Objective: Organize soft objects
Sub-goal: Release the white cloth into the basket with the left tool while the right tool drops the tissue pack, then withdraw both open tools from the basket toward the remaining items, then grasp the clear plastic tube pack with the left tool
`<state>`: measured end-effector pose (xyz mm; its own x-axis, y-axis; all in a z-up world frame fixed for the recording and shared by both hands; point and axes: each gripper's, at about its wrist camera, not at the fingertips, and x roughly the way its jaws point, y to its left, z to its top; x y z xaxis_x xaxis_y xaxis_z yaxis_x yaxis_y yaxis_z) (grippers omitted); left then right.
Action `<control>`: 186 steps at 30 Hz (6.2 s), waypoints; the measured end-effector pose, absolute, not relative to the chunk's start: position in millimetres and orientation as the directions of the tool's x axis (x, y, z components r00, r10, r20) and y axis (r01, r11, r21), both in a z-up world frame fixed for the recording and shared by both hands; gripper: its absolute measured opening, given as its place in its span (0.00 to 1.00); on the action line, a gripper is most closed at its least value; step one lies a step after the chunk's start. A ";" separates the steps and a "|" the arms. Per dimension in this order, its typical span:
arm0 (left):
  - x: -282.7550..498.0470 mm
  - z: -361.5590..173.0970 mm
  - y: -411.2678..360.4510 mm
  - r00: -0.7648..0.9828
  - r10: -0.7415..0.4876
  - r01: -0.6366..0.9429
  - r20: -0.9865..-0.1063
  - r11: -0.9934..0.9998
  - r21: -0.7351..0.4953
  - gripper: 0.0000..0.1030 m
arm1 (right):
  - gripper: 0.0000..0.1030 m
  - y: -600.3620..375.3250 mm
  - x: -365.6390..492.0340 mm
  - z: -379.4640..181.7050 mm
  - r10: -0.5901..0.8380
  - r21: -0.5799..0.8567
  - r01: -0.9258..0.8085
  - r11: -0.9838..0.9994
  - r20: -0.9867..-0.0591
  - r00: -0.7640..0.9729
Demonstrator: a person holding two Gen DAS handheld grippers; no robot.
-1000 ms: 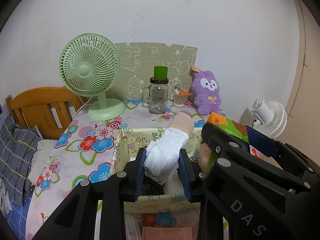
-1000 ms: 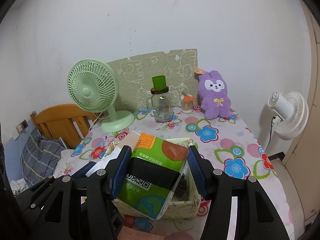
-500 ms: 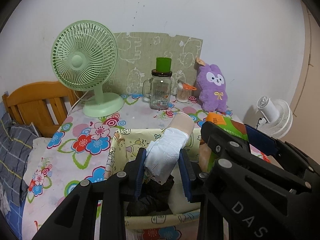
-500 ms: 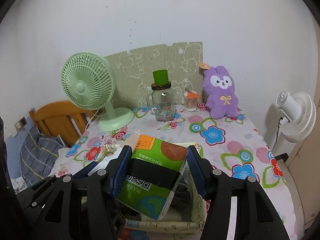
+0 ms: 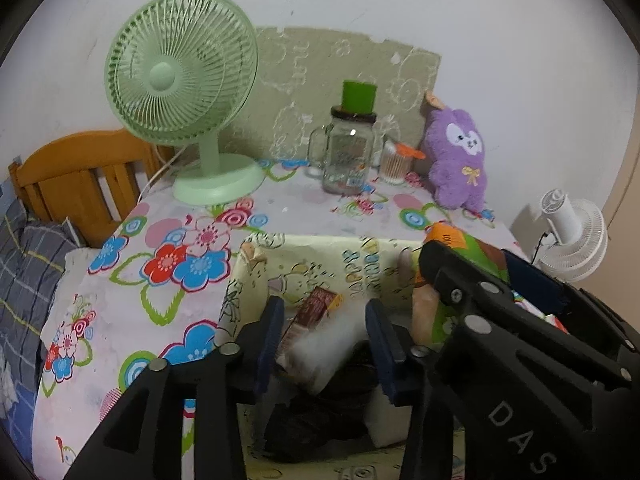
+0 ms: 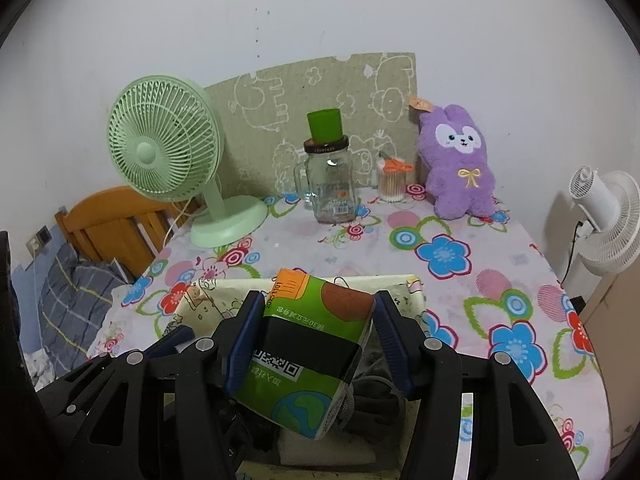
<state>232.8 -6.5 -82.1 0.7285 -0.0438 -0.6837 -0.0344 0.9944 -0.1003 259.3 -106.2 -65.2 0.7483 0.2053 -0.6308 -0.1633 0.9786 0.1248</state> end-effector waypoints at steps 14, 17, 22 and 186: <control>232.2 -85.3 -8.6 0.724 -0.021 -0.028 -0.690 0.998 -0.059 0.74 | 0.56 -96.9 275.5 -81.4 0.256 0.148 -0.211 0.966 -0.655 0.711; 232.6 -85.6 -7.3 0.723 -0.024 -0.027 -0.690 0.998 -0.063 0.74 | 0.56 -94.2 276.5 -81.9 0.270 0.150 -0.228 0.962 -0.653 0.708; 232.3 -85.2 -7.6 0.724 -0.021 -0.025 -0.690 0.998 -0.057 0.75 | 0.65 -95.5 275.6 -82.5 0.278 0.160 -0.231 0.960 -0.656 0.702; 80.1 -157.0 13.6 0.646 0.054 -0.102 -0.761 0.995 -0.016 0.28 | 0.83 -88.7 117.0 -138.0 0.241 0.065 -0.301 0.951 -0.768 0.594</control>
<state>80.1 13.6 -157.0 0.6460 0.0540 -0.7614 -0.1016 0.9947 -0.0157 117.0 -88.7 -138.0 0.5941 0.2405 -0.7676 -0.3006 0.9515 0.0655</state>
